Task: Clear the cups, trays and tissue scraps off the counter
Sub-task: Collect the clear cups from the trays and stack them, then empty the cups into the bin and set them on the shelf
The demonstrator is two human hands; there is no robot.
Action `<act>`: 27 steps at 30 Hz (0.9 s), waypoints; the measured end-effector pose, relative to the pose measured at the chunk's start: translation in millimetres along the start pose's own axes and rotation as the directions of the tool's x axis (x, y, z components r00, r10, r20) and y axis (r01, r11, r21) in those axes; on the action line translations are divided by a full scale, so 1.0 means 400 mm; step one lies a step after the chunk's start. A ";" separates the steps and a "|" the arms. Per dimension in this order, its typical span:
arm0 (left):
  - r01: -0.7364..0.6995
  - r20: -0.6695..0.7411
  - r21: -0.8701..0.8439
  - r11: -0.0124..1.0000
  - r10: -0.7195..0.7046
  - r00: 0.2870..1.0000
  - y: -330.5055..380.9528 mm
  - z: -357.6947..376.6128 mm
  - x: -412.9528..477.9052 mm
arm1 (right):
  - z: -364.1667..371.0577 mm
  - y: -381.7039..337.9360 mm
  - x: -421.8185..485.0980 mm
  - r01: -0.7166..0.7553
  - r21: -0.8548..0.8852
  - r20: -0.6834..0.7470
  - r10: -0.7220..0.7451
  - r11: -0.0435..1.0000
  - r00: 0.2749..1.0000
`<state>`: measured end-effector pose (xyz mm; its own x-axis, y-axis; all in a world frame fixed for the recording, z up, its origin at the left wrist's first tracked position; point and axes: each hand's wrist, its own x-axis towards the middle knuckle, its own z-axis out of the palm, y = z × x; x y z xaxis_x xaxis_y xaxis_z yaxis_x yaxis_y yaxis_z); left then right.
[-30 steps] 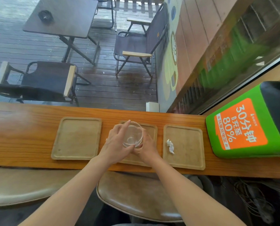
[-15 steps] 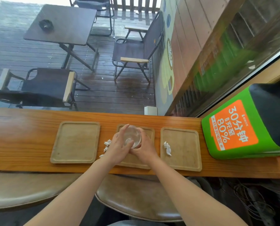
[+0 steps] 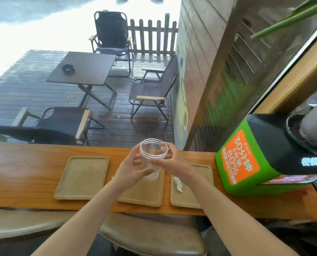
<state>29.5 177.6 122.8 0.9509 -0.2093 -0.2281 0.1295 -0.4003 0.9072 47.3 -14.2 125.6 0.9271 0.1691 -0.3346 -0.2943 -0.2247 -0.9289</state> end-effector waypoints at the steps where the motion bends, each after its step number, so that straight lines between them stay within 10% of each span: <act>1: -0.021 -0.012 -0.012 1.000 0.021 1.000 0.019 0.013 -0.001 | -0.013 -0.009 -0.014 0.018 0.006 -0.023 -0.017 1.000 1.000; 11: -0.261 0.308 -0.123 0.957 0.287 0.907 0.198 0.126 -0.002 | -0.138 -0.055 -0.280 0.103 0.147 -0.367 -0.043 0.984 0.929; 27: -0.286 0.733 -0.216 0.933 0.349 0.584 0.306 0.597 -0.354 | -0.162 0.149 -0.952 0.185 0.337 -0.842 0.208 0.923 0.498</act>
<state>-156.6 -54.7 181.8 0.3940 -0.9160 -0.0756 -0.0907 -0.1206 0.9885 -308.3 -154.2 208.1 0.5963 -0.7702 -0.2263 -0.1785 0.1477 -0.9728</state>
